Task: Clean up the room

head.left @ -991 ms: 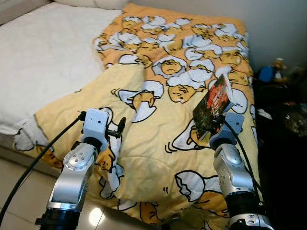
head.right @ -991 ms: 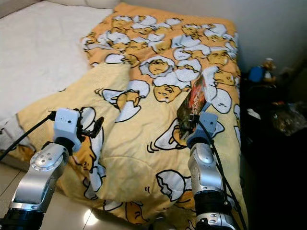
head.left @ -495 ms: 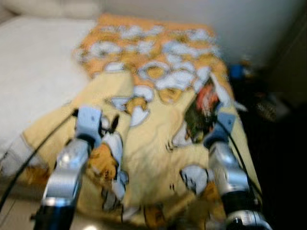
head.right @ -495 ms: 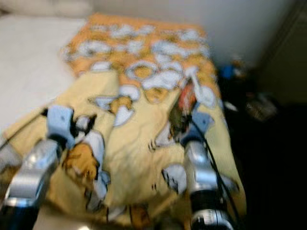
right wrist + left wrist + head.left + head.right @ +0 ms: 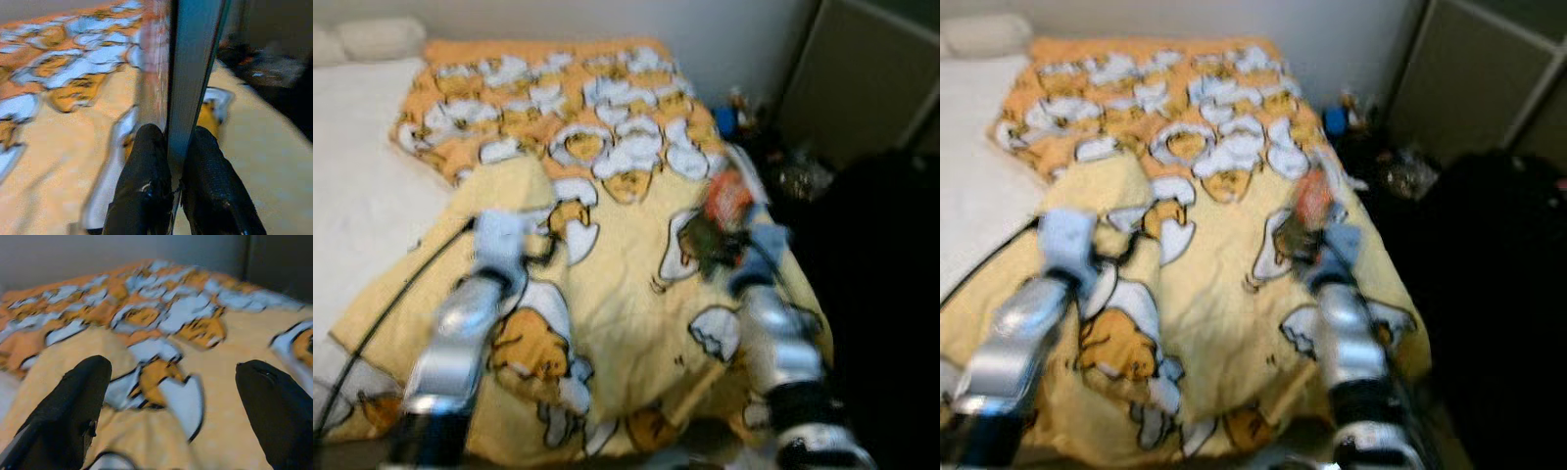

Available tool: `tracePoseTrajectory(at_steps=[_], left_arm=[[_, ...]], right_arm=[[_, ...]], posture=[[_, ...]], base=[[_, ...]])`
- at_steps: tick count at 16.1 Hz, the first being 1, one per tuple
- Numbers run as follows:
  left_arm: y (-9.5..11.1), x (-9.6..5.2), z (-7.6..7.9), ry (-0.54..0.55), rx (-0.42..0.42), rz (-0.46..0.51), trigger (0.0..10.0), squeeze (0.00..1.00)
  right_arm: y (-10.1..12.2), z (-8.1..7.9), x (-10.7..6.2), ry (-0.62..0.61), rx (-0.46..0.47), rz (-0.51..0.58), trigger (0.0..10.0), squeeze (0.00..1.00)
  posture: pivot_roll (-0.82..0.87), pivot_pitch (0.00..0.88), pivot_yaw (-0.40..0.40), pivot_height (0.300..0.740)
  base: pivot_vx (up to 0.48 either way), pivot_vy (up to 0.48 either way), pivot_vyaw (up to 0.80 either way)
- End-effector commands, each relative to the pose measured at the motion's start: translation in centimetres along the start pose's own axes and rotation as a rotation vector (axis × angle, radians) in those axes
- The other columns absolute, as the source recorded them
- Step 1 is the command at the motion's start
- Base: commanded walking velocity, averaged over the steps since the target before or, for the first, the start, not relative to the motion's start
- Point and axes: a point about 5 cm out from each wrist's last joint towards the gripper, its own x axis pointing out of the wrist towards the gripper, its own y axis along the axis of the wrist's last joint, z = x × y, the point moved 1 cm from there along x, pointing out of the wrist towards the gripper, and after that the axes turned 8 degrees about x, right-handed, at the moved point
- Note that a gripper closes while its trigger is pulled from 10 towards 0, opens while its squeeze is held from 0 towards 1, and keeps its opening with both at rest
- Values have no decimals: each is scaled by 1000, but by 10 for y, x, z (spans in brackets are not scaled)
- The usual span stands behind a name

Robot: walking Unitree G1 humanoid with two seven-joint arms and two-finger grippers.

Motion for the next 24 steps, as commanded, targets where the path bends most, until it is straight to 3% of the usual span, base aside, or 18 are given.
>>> tracePoseTrajectory(at_steps=[1,4,16,24], left_arm=[[-6,-3,-9,23,1,-27,10000,0],[-4,-2,-8,25,-7,-23,10000,0],[-7,-1,-8,33,-7,-42,10000,0],[-8,-2,-10,11,11,-48,10000,0]], right_arm=[[23,-24,5,84,-6,81,10000,0],[26,-28,5,109,-20,86,10000,0],[19,-21,5,92,-5,53,10000,0],[15,-29,5,95,15,47,10000,0]], posture=[[36,0,-8,740],[36,0,-9,740],[41,0,-17,740],[44,0,3,740]], base=[[0,304,0],[0,304,0],[0,336,-71],[0,381,0]])
